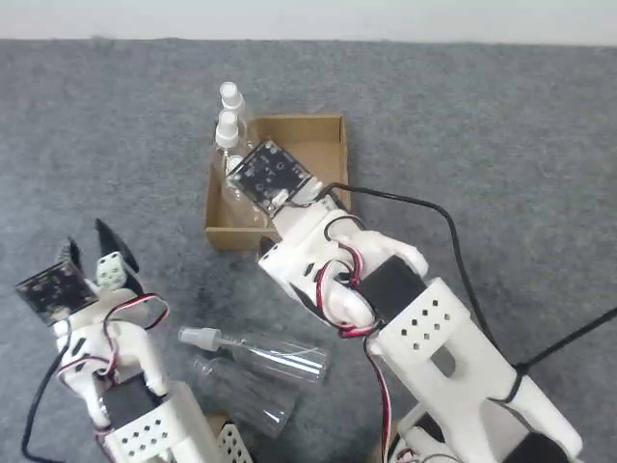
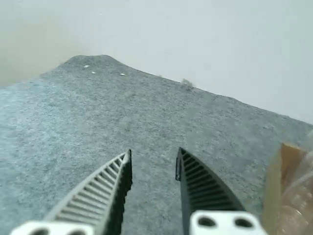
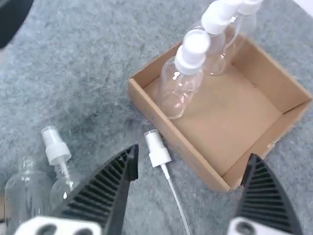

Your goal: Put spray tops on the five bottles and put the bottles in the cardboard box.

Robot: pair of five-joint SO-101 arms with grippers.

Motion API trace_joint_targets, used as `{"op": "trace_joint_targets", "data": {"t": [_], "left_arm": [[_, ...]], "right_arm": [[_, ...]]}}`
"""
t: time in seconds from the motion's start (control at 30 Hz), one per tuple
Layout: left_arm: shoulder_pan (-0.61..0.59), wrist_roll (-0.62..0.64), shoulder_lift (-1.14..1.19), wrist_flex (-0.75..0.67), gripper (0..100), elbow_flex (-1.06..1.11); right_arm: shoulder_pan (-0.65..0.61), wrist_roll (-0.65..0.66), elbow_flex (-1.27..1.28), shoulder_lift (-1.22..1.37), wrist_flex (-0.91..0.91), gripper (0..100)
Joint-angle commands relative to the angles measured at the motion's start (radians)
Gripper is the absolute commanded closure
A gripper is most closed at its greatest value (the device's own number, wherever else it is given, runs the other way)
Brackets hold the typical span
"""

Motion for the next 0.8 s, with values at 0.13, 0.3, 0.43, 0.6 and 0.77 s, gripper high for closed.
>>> {"op": "trace_joint_targets", "data": {"t": [0.13, 0.3, 0.43, 0.6, 0.77], "left_arm": [[-0.071, 0.087, -0.017, -0.060, 86, -0.007], [-0.071, 0.087, -0.017, -0.060, 86, -0.007], [-0.071, 0.086, -0.017, -0.060, 86, -0.005], [-0.068, 0.086, -0.017, -0.060, 86, -0.005], [-0.068, 0.086, -0.017, -0.060, 86, -0.005]], "right_arm": [[-0.068, 0.029, -0.143, -0.054, 0.125, 70.7], [-0.156, 0.031, -0.157, -0.054, 0.182, 70.7], [-0.191, 0.031, -0.124, -0.054, 0.222, 70.7], [-0.202, 0.029, -0.051, -0.054, 0.213, 70.6], [-0.202, 0.028, 0.009, -0.054, 0.185, 70.6]]}}
